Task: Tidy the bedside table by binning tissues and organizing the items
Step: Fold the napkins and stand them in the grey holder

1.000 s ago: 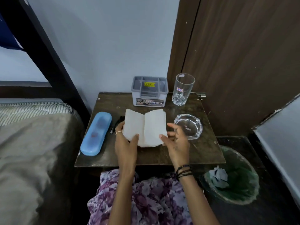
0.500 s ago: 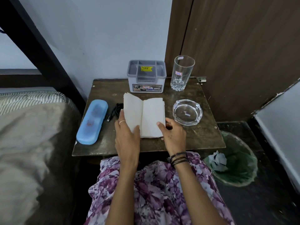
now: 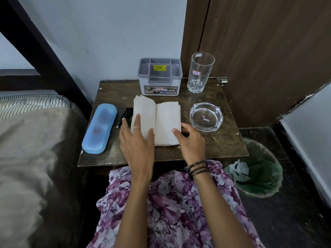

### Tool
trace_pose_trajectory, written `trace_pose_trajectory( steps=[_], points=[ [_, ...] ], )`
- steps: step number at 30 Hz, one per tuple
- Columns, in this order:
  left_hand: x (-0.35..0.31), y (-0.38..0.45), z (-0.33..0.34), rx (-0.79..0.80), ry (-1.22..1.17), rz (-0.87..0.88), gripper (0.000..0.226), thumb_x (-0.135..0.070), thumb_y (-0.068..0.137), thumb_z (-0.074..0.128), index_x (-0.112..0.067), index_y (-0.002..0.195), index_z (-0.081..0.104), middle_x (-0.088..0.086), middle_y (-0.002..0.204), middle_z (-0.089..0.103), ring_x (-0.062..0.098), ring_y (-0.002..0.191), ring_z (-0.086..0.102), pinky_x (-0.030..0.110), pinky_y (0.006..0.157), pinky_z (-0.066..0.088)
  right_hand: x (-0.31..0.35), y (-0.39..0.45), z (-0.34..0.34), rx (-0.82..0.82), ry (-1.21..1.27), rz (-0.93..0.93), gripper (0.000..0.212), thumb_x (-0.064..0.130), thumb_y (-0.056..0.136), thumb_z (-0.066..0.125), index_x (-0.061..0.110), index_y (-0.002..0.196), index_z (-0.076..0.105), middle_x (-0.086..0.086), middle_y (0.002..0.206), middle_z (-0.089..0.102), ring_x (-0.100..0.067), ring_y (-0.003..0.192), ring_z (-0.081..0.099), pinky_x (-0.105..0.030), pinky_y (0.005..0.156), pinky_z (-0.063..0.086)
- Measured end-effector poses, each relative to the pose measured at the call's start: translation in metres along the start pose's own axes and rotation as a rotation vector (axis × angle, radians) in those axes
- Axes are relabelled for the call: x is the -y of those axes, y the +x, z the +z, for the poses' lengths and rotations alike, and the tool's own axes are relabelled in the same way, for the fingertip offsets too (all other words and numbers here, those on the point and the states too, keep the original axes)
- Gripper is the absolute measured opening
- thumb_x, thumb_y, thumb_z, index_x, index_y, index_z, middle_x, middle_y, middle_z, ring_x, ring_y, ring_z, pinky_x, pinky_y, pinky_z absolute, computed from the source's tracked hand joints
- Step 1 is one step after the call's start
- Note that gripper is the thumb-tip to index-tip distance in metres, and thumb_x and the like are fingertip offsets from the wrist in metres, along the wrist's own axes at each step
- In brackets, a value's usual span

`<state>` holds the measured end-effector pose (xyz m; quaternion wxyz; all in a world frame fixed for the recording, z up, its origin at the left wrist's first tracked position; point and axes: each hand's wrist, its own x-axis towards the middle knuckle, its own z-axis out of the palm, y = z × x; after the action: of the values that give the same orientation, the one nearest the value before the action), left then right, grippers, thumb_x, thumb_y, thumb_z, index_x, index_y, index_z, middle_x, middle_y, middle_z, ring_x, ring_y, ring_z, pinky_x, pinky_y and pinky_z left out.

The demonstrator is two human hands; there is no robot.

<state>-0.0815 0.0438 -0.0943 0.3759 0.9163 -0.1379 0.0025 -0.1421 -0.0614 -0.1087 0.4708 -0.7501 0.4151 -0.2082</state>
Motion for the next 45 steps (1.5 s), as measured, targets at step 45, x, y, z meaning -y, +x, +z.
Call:
trace_pose_trajectory(
  steps=[45],
  points=[
    [-0.003, 0.002, 0.034, 0.100, 0.099, 0.038, 0.037, -0.024, 0.091, 0.056, 0.003, 0.117, 0.056, 0.012, 0.153, 0.020, 0.029, 0.147, -0.007, 0.049, 0.113, -0.016, 0.006, -0.005, 0.000, 0.105, -0.104, -0.043, 0.064, 0.011, 0.083, 0.062, 0.022, 0.138, 0.031, 0.002, 0.128, 0.059, -0.022, 0.106, 0.061, -0.042, 0.085, 0.052]
  ],
)
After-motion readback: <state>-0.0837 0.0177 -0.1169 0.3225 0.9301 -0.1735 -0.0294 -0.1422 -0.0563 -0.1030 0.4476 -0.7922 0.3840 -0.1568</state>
